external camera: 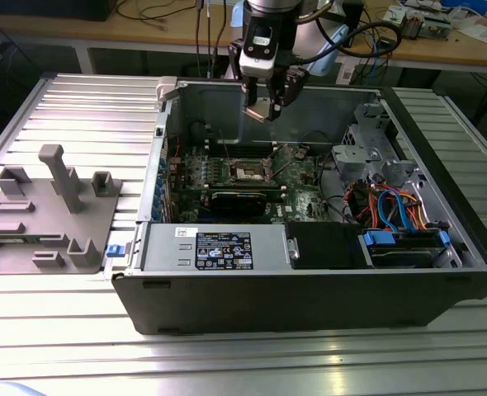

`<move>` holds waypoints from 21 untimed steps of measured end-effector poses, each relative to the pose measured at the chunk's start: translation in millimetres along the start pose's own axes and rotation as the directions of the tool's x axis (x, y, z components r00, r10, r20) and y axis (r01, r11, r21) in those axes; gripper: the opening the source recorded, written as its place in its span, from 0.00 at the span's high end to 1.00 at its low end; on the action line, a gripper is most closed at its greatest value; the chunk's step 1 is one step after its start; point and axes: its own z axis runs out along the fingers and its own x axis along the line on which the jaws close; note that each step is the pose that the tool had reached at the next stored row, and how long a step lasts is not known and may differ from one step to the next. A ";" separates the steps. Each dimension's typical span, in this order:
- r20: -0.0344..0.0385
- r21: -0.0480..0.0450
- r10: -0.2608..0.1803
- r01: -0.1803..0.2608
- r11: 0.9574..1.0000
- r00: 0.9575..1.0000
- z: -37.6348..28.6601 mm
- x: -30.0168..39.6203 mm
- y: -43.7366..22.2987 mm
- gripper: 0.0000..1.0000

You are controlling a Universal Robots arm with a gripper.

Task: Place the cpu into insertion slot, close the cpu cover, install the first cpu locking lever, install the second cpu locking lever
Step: 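Place the cpu into insertion slot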

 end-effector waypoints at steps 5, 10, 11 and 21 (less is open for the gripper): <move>0.002 0.000 0.024 -0.024 1.000 1.000 0.0 0.0 0.0 0.46; 0.011 -0.003 0.130 -0.130 0.992 0.992 0.2 0.0 0.0 0.46; 0.011 -0.003 0.133 -0.133 0.991 0.991 0.2 0.0 0.0 0.46; 0.014 -0.004 0.161 -0.161 0.987 0.987 0.2 0.0 0.0 0.46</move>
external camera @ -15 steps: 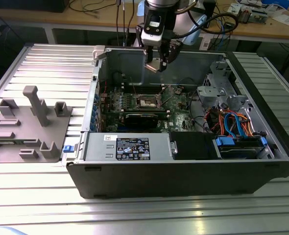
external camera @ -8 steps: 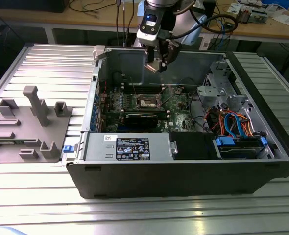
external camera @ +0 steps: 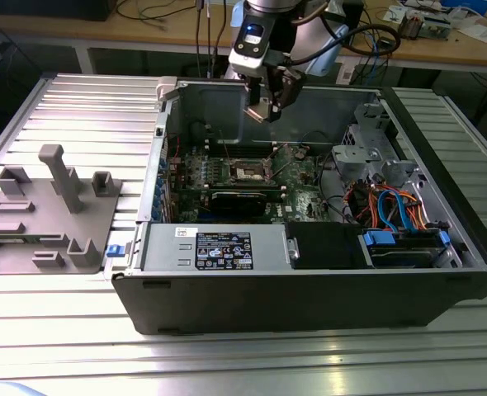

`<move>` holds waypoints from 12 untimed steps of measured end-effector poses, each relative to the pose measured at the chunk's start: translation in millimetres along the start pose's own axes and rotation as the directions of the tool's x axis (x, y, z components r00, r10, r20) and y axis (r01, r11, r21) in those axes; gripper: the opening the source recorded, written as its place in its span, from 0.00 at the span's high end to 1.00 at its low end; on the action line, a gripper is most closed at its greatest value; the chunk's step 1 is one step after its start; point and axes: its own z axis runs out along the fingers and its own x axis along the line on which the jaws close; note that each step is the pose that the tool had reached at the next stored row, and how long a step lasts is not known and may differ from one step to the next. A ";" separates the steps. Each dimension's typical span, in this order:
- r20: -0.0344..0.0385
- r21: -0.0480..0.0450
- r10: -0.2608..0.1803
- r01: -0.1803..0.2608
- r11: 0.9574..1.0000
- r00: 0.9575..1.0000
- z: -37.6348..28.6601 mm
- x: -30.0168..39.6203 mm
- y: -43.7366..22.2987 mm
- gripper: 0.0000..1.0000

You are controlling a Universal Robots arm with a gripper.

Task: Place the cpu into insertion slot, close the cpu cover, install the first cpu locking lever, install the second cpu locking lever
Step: 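Place the cpu into insertion slot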

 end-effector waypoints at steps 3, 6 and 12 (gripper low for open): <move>0.001 0.000 0.013 -0.013 1.000 1.000 0.0 0.0 0.0 0.46; 0.002 0.000 0.024 -0.024 1.000 1.000 0.0 0.0 0.0 0.46; 0.004 -0.001 0.043 -0.043 0.999 0.999 0.0 0.0 0.0 0.46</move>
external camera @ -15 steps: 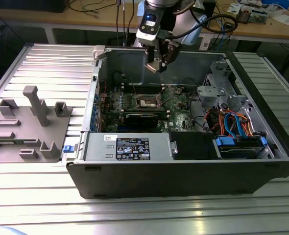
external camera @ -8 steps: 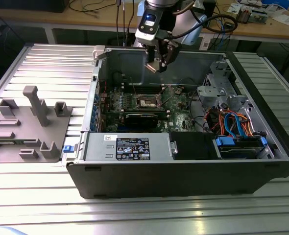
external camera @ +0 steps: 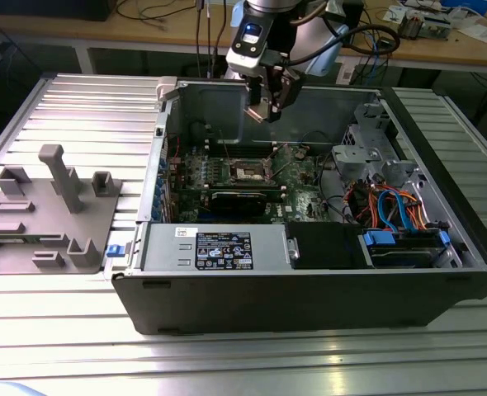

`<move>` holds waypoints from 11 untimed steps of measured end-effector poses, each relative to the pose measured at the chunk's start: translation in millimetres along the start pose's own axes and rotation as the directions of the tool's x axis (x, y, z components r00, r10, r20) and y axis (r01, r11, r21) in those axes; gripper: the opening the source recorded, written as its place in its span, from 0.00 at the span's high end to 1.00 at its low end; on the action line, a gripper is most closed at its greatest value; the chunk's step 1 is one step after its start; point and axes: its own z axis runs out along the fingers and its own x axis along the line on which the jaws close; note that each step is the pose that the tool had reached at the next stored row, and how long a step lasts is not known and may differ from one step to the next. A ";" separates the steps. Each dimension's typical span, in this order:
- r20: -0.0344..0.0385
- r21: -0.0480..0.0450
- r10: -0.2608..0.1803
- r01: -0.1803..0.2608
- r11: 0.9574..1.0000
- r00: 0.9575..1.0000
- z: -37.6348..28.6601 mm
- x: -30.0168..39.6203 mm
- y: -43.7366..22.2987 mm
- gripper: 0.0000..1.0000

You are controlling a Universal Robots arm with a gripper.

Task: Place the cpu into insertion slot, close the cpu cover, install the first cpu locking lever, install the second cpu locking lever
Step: 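Place the cpu into insertion slot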

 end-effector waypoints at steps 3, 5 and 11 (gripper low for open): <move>0.001 0.000 0.017 -0.017 1.000 1.000 0.0 0.0 0.0 0.46; 0.002 0.000 0.025 -0.025 1.000 1.000 0.0 0.0 0.0 0.46; 0.011 0.003 0.046 -0.046 0.999 0.999 0.0 0.0 0.0 0.46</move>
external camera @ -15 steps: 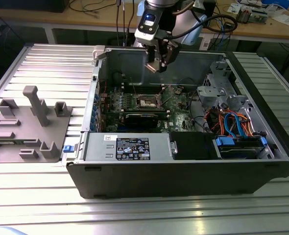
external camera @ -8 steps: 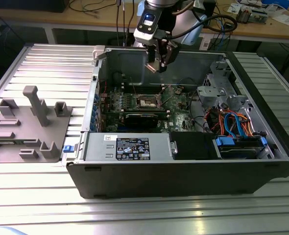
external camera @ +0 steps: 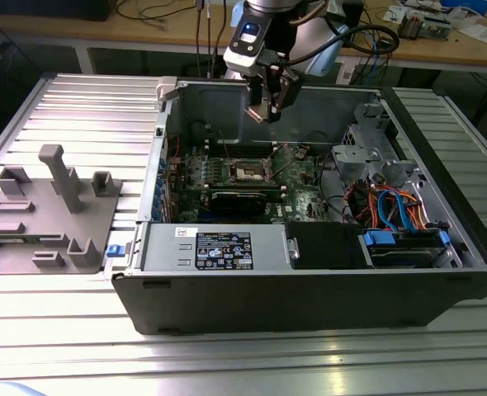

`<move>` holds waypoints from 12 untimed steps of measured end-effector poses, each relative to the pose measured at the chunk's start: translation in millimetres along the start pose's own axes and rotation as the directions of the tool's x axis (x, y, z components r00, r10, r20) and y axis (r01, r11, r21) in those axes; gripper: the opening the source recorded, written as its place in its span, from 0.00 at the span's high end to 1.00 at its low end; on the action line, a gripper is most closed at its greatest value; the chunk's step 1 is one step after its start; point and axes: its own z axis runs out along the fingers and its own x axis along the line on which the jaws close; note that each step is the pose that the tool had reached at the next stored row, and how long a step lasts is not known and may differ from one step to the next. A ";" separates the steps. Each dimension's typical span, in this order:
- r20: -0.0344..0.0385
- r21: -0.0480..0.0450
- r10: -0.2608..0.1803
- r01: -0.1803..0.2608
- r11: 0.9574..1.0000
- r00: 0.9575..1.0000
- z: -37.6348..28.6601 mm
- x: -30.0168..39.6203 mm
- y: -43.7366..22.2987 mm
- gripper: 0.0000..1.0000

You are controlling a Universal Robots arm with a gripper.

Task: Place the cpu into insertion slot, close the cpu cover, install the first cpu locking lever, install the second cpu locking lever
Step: 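Place the cpu into insertion slot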

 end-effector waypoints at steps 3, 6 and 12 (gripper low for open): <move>0.003 0.001 0.010 -0.011 1.000 1.000 0.0 0.0 0.0 0.46; 0.005 0.001 0.023 -0.023 1.000 1.000 0.0 0.0 0.0 0.46; 0.007 0.002 0.043 -0.043 0.999 0.999 0.0 0.0 0.0 0.46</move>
